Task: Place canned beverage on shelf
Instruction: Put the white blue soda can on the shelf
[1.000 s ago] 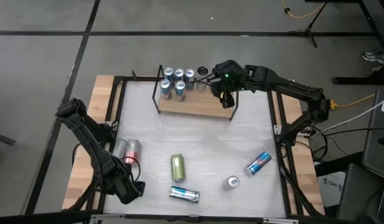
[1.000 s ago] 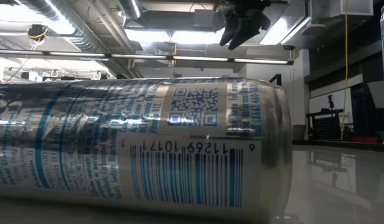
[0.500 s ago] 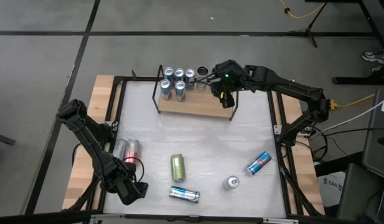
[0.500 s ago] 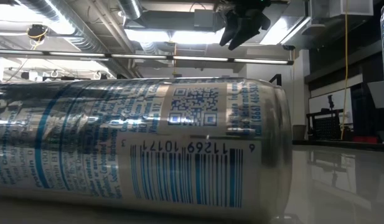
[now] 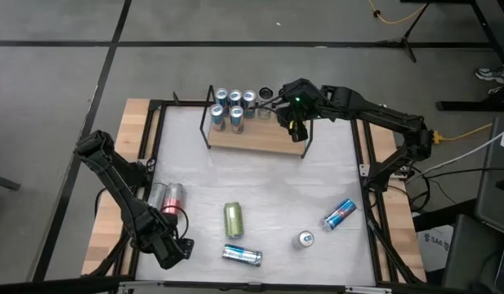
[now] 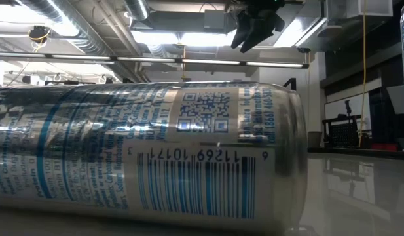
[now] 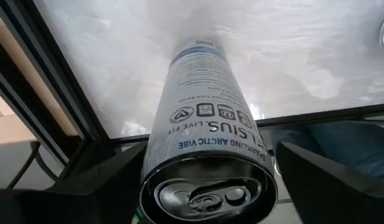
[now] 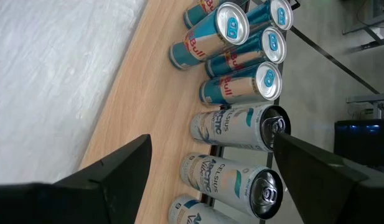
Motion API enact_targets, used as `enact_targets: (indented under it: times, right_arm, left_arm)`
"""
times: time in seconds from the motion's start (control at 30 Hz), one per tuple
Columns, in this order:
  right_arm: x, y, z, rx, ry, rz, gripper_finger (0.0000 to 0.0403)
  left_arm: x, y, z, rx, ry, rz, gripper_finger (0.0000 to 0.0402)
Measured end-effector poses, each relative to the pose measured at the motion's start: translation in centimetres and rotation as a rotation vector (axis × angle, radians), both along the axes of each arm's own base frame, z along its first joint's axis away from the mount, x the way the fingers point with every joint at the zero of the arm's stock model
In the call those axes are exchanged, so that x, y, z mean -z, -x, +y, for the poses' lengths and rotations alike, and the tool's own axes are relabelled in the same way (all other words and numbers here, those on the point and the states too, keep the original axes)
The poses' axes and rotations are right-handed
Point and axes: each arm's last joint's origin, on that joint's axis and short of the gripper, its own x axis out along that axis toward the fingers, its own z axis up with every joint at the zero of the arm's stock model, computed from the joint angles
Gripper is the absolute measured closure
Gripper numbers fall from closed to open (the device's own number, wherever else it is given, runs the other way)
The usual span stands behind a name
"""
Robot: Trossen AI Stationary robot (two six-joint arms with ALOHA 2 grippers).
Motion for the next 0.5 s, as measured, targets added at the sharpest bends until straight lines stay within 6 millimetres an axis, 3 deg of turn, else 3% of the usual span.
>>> enact_targets:
  times: [0.23,0.5]
  right_arm:
    - [0.0,0.0,0.0,0.000,0.000,0.000,0.0079]
    - [0.0,0.0,0.0,0.000,0.000,0.000,0.0079]
  left_arm:
    - [0.0,0.2,0.3,-0.001,-0.023,0.017,0.0167]
    - [0.0,-1.0,2.0,0.060,-0.078,-0.003,0.0169]
